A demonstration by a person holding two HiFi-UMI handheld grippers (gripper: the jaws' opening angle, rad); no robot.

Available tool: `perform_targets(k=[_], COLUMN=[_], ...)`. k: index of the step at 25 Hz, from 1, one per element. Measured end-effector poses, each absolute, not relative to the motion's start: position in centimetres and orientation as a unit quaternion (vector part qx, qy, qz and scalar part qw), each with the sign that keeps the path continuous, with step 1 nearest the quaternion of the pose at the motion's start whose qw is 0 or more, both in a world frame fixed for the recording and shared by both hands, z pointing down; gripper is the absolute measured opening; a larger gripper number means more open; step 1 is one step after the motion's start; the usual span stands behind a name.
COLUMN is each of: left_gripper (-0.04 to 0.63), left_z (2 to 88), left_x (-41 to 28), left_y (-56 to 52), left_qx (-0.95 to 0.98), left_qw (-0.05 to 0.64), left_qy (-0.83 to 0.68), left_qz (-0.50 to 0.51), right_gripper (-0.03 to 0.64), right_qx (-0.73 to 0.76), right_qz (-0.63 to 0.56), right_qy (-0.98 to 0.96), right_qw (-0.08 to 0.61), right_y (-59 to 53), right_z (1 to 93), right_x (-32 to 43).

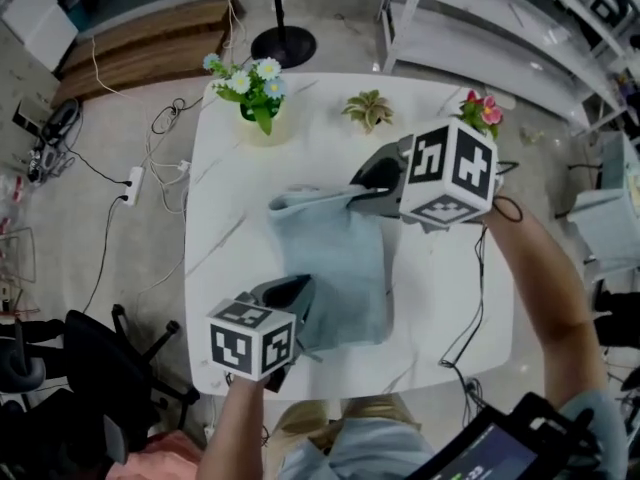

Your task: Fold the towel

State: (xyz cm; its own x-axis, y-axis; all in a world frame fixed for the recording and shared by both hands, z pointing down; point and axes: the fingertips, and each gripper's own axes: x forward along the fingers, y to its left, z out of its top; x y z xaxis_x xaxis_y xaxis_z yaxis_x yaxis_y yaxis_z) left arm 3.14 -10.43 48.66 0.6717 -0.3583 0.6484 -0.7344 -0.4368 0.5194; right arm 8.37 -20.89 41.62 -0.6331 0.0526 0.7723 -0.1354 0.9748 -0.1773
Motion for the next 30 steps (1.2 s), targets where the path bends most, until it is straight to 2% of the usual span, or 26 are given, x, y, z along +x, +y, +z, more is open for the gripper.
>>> perform_targets(k=[8, 18, 27, 30], left_gripper=[0.009, 0.009, 0.009, 0.009], left_z=[44.5, 44.6, 46.7, 47.0], left_x=[-1.2, -1.9, -2.6, -2.5], left_y=[-3.0, 2.8, 5.0, 5.2], left_qx=[0.821, 0.835, 0.832, 0.833], left_qw=[0.403, 0.384, 0.388, 0.388], left_qy=[-0.366, -0.353, -0.345, -0.341], left_qz=[0.172, 0.177, 0.196, 0.197], right_gripper=[0.071, 0.075, 0.089, 0.117], right_qx=[0.064, 0.097, 0.112, 0.099], right_qz=[-0.014, -0.159, -0.194, -0.189], right_qy=[-0.913, -0.893, -0.877, -0.879], right_qw=[0.403, 0.409, 0.426, 0.425], right_y=[-11.3, -2.9, 0.0, 0.9], right_z=[38.0, 42.0, 47.1, 47.6], right_x=[7.9, 7.4, 8.4, 8.8])
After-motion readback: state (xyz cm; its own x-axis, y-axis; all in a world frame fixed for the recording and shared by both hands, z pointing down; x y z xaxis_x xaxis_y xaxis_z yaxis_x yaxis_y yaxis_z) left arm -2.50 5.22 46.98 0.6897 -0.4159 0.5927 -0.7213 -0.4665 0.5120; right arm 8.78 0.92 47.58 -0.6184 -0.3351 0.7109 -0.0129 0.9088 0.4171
